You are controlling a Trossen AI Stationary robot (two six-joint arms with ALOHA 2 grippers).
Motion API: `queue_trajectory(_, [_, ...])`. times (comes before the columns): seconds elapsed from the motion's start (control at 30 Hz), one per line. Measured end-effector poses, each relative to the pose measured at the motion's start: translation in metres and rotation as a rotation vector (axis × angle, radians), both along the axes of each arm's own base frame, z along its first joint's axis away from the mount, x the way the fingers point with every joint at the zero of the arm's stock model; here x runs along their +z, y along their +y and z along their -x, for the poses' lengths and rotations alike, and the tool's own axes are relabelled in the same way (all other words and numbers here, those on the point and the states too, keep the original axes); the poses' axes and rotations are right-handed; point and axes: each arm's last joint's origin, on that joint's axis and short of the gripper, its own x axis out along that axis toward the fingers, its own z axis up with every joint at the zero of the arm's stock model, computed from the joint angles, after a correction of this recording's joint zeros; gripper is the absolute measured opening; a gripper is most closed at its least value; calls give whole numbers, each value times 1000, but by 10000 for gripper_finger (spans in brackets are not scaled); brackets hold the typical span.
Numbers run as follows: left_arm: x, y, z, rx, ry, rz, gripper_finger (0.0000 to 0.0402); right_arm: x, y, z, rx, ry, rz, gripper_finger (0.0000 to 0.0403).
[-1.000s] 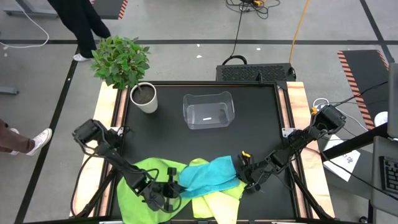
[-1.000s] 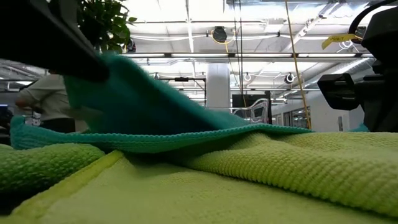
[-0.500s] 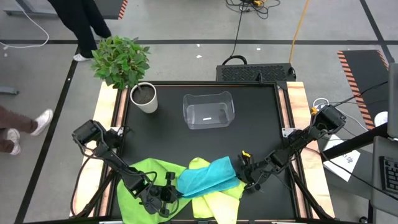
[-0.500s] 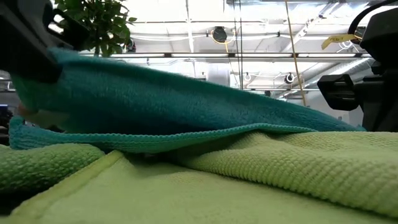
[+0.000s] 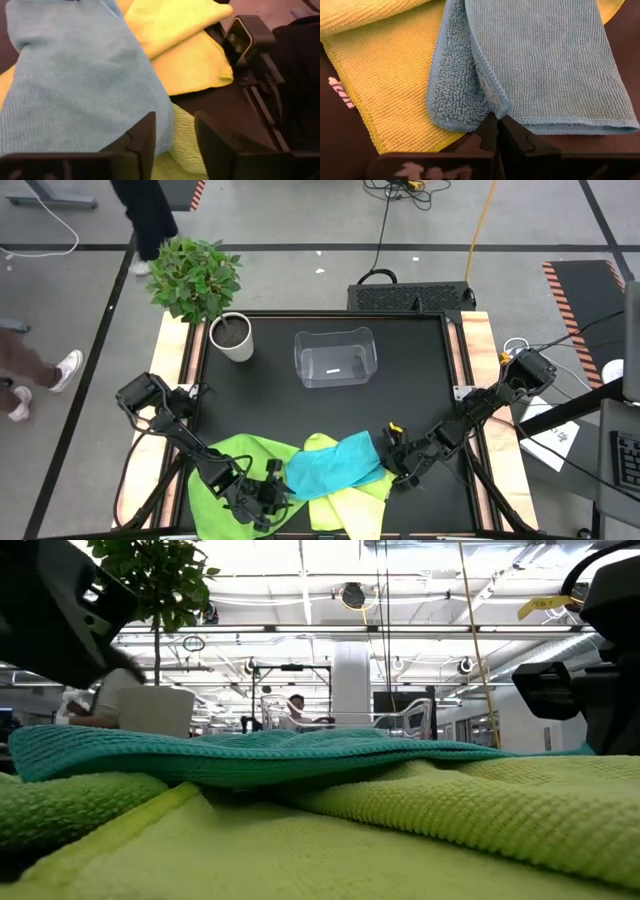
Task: Fold microfiber towels
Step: Fold the blue towel
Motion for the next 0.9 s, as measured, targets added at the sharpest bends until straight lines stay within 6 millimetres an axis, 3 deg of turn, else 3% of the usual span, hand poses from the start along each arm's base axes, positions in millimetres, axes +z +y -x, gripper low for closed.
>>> queue_trajectory(0.3, [-3,6,1,57,2,-76,181,1,1,-1,5,-17,-8,23])
queue_trajectory(0.6, [-6,10,2,104,22,-115,182,2,1,-1,2,-20,-8,113])
queue_trajectory(0.9, [-9,39,-19,184,79,-125,182,19,-7,1,-13,-45,-25,183])
